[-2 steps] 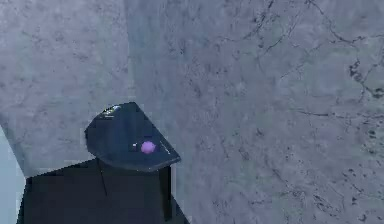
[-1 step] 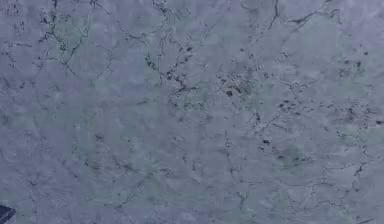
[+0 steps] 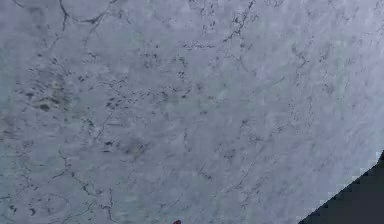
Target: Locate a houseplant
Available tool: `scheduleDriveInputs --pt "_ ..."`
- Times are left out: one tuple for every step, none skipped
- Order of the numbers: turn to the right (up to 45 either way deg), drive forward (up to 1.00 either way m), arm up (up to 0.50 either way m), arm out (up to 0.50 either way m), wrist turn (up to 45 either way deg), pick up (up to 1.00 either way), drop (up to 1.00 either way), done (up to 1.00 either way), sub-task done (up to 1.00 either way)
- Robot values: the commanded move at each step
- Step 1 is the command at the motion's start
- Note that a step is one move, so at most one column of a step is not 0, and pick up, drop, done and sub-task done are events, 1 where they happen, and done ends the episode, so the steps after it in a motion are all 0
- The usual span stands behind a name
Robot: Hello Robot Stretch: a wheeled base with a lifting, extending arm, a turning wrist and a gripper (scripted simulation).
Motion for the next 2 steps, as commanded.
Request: scheduleDriveInputs --pt "45.0 0.00 0.00 0.00 0.0 0.00 0.00 0.00 0.00" --pt "42.0 0.00 0.00 0.00 0.0 0.00 0.00 0.00 0.00"
